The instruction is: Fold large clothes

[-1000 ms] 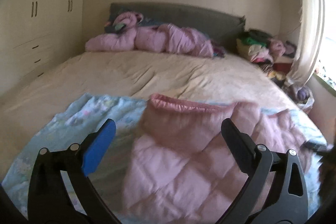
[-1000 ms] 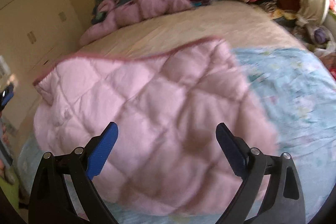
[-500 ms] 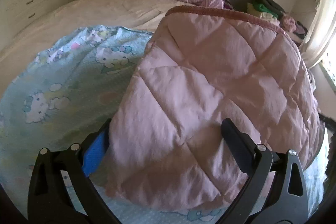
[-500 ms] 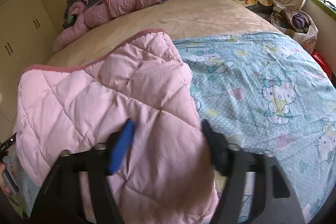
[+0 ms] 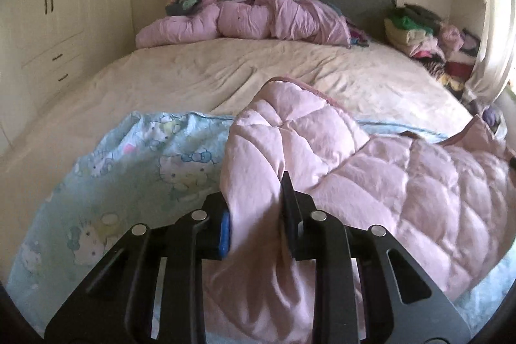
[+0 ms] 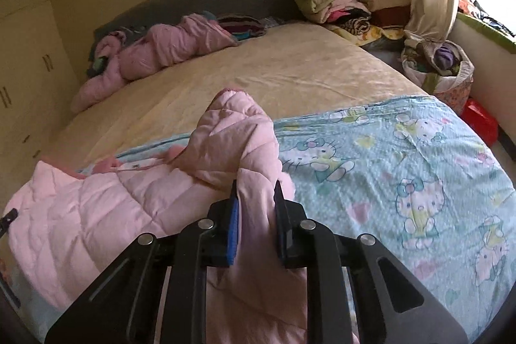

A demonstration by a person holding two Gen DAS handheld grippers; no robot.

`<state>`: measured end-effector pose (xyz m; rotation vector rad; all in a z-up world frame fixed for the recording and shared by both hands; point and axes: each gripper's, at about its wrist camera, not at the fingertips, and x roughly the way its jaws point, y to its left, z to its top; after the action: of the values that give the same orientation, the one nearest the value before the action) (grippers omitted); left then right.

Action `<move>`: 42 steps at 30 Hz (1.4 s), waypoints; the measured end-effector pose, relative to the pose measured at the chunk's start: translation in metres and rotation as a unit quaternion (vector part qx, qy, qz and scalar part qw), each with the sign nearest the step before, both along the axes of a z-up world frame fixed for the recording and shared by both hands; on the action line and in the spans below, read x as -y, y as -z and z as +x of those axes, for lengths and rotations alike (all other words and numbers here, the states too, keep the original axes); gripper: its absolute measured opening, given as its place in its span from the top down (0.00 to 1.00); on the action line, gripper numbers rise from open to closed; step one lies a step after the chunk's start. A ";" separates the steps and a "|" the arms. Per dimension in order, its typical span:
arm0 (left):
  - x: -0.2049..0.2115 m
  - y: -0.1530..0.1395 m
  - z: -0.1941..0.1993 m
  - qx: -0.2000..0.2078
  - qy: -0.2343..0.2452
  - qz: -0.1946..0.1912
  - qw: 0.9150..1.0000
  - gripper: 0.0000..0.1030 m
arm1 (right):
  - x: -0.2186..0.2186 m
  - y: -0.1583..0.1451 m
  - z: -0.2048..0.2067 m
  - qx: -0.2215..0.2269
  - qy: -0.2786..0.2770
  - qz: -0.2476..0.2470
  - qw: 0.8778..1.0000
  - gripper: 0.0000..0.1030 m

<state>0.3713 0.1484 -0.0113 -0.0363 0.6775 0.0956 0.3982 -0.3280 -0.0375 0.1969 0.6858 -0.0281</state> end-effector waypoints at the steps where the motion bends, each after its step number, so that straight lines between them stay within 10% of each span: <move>1: -0.001 0.005 0.007 -0.006 -0.004 -0.001 1.000 0.83 | -0.001 0.004 0.005 -0.006 0.005 -0.003 1.000 0.83; 28: 0.006 0.062 0.052 -0.097 -0.018 0.013 0.995 0.80 | -0.001 0.095 0.045 -0.119 0.035 0.005 0.992 0.72; 33: -0.001 0.048 0.040 -0.084 -0.042 -0.003 0.996 0.64 | -0.002 0.088 0.032 -0.115 0.034 -0.018 0.993 0.68; 37: 0.002 0.028 0.021 -0.059 -0.036 -0.008 0.998 0.39 | 0.004 0.065 0.003 -0.096 0.057 -0.023 0.993 0.18; 42: 0.014 0.006 -0.002 -0.035 -0.017 -0.023 0.999 0.24 | -0.017 0.029 -0.052 -0.017 0.025 -0.048 0.998 0.14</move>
<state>0.3691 0.1348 -0.0169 -0.0890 0.7496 0.1151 0.3464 -0.3105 -0.0663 0.1215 0.7110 -0.1131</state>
